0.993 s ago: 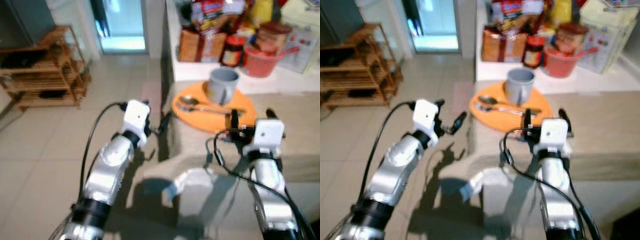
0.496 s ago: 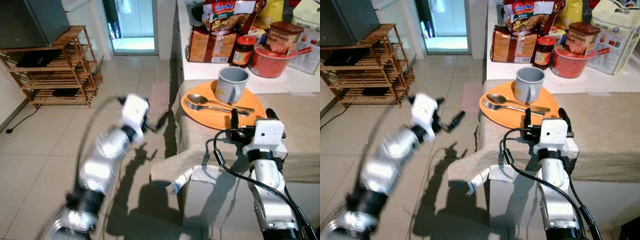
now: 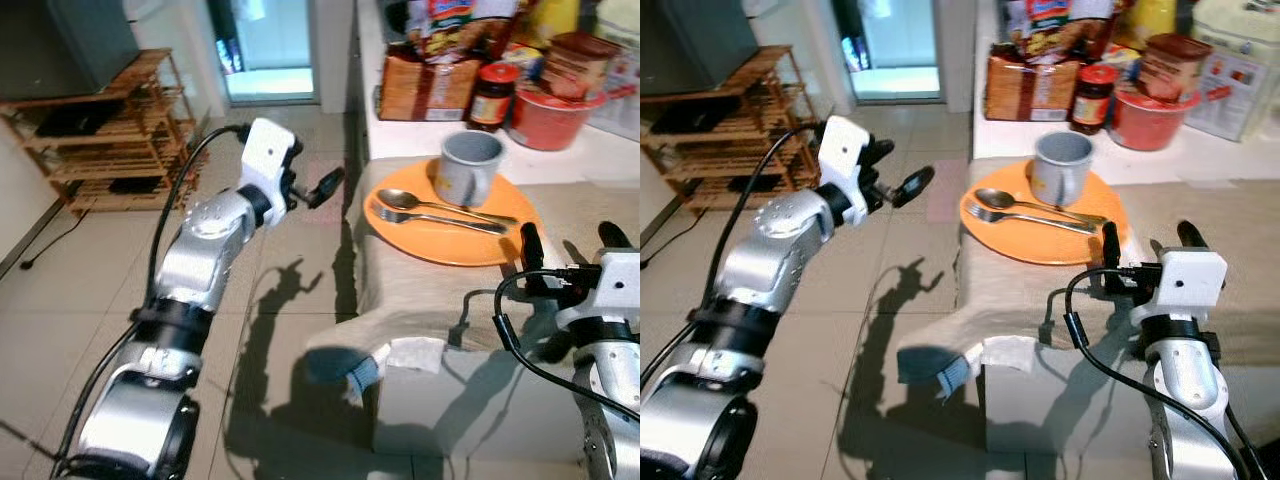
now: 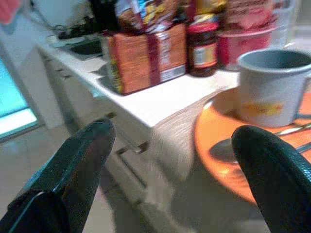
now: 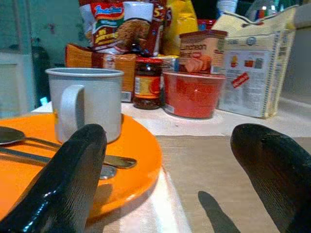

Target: Setting the table

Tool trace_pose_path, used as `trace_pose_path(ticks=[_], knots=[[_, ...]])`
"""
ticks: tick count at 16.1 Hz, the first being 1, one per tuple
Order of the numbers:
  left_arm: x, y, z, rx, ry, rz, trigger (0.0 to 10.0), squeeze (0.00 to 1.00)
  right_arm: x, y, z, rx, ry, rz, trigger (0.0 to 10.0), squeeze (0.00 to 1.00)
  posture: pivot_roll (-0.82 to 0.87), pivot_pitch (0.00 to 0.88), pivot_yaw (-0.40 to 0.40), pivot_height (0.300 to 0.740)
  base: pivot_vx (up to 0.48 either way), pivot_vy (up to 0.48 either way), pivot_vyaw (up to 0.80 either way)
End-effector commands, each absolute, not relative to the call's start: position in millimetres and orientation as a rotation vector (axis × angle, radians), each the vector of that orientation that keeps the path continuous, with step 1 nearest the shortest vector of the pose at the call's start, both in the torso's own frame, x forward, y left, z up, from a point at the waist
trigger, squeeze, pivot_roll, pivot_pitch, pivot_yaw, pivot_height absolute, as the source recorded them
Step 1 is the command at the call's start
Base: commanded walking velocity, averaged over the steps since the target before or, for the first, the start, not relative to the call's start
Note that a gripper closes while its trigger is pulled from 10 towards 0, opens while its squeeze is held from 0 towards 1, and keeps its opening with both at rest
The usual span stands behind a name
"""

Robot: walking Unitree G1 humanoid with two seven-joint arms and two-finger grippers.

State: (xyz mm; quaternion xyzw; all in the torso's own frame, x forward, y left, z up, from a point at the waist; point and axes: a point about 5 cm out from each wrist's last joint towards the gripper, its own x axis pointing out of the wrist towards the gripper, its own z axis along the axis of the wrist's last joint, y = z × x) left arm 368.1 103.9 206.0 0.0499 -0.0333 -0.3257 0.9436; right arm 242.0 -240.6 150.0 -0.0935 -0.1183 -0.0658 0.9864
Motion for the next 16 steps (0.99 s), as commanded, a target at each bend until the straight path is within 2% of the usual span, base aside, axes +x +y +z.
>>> trace_pose_path(ticks=[1,5,6,10,16], knots=[[365.9,110.7,193.5,0.071,-0.024,-0.639,10.0,0.0,247.2,-227.4,157.9,-0.175,-0.258,-0.1,10.0,0.0,-0.07,0.0,0.106,0.74,0.0,0.0,0.0],[346.2,115.1,174.8,-0.01,0.014,-0.611,10.0,0.0,262.9,-215.2,162.6,-0.11,-0.224,-0.022,10.0,0.0,-0.02,0.0,0.08,0.74,0.0,0.0,0.0],[330.5,111.9,166.9,-0.033,0.027,-0.621,10.0,0.0,276.6,-217.8,164.0,-0.102,-0.223,-0.035,10.0,0.0,0.01,0.0,0.067,0.74,0.0,0.0,0.0],[303.8,117.1,153.2,-0.037,0.081,-0.611,10.0,0.0,299.3,-228.6,155.5,-0.086,-0.167,-0.108,10.0,0.0,0.09,0.0,0.051,0.74,0.0,0.0,0.0],[292.3,132.0,157.5,-0.008,0.109,-0.568,10.0,0.0,312.7,-223.4,147.3,-0.053,-0.155,-0.103,10.0,0.0,0.15,0.0,0.06,0.74,0.0,0.0,0.0]])
